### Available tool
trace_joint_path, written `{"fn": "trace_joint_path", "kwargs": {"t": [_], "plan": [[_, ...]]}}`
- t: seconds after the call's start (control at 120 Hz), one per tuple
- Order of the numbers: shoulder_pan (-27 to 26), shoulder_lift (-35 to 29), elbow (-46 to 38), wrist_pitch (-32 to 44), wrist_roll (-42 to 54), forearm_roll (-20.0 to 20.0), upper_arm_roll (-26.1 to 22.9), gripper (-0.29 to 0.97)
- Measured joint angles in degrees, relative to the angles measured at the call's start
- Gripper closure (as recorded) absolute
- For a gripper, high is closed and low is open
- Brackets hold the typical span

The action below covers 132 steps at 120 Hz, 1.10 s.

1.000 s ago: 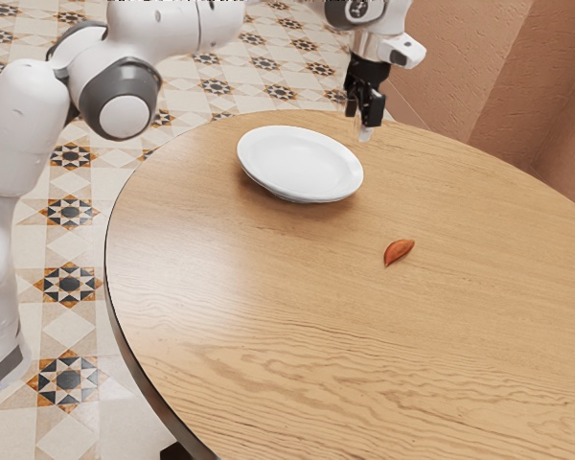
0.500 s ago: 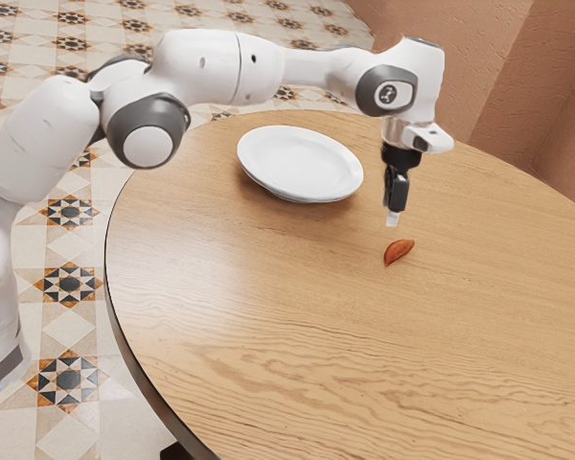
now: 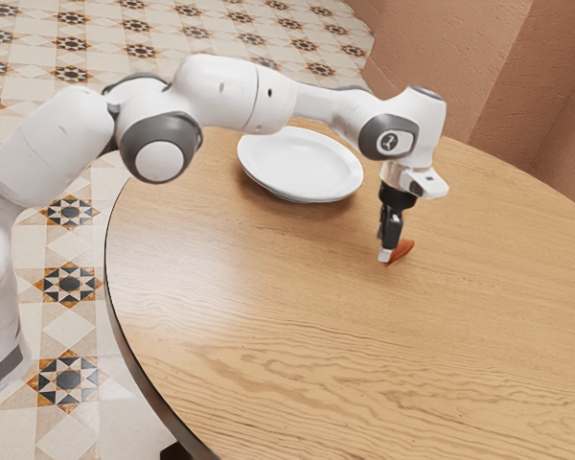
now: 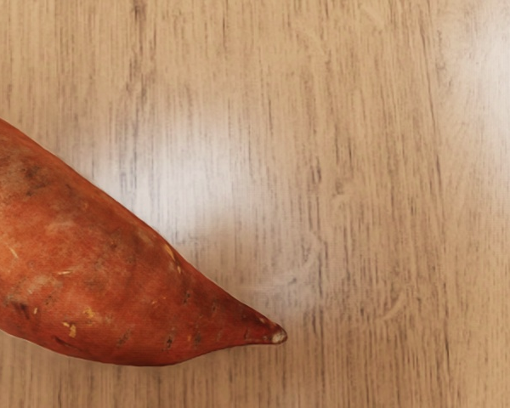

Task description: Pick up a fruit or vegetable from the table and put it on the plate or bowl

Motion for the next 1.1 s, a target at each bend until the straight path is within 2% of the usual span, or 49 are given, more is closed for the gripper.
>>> {"fn": "trace_joint_path", "kwargs": {"t": [0.65, 0.95, 1.1], "plan": [[0.0, 3.5, 1.2, 12.4, 1.6, -0.7, 0.0, 0.00], [0.0, 4.0, 1.2, 14.4, 1.5, -0.9, 0.0, 0.30], [0.0, 4.1, 1.1, 14.7, 1.5, -0.8, 0.1, 0.34]]}}
